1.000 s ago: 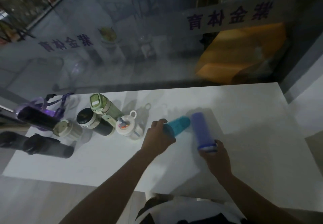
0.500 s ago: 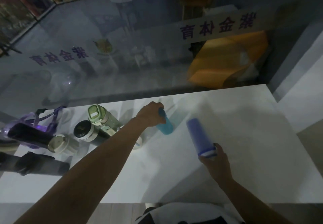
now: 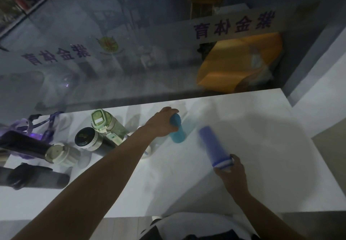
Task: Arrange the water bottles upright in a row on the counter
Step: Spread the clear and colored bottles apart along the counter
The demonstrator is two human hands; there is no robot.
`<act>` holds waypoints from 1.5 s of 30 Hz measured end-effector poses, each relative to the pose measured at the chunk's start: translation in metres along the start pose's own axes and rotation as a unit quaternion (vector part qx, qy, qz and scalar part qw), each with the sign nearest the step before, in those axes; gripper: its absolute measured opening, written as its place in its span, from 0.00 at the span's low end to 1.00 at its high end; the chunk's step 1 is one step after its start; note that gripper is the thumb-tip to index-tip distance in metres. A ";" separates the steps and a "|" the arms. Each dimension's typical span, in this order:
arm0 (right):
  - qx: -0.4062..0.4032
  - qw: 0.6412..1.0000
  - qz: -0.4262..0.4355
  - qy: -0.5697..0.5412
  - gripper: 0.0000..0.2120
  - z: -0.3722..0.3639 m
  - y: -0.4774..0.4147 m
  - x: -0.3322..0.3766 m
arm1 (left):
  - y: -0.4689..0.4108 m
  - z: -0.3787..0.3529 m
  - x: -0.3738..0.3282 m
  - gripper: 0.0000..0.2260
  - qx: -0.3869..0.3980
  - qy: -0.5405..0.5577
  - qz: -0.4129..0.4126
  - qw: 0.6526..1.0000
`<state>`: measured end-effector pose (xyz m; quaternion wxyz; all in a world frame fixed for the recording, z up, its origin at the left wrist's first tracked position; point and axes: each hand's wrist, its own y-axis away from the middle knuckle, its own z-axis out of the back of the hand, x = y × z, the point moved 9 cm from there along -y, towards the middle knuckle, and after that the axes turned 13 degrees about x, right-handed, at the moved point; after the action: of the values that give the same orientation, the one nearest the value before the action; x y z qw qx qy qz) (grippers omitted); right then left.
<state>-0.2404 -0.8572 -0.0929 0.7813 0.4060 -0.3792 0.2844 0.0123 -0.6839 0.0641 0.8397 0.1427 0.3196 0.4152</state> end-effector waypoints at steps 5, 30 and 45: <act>-0.026 0.998 0.042 0.027 0.35 0.023 0.004 0.032 | -0.002 -0.005 0.006 0.30 -0.001 0.016 0.003 1.000; 0.191 0.862 0.176 0.435 0.35 0.011 -0.085 0.212 | 0.127 -0.205 0.049 0.41 -0.118 0.195 0.177 0.958; 0.111 0.869 0.203 0.437 0.38 0.017 -0.028 0.239 | 0.139 -0.194 0.058 0.39 -0.115 0.210 0.190 0.952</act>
<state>-0.0940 -0.8530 0.0987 0.7420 0.2384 -0.0396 0.6253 -0.1733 -0.5581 -0.0365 0.6700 0.0131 0.4055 0.6216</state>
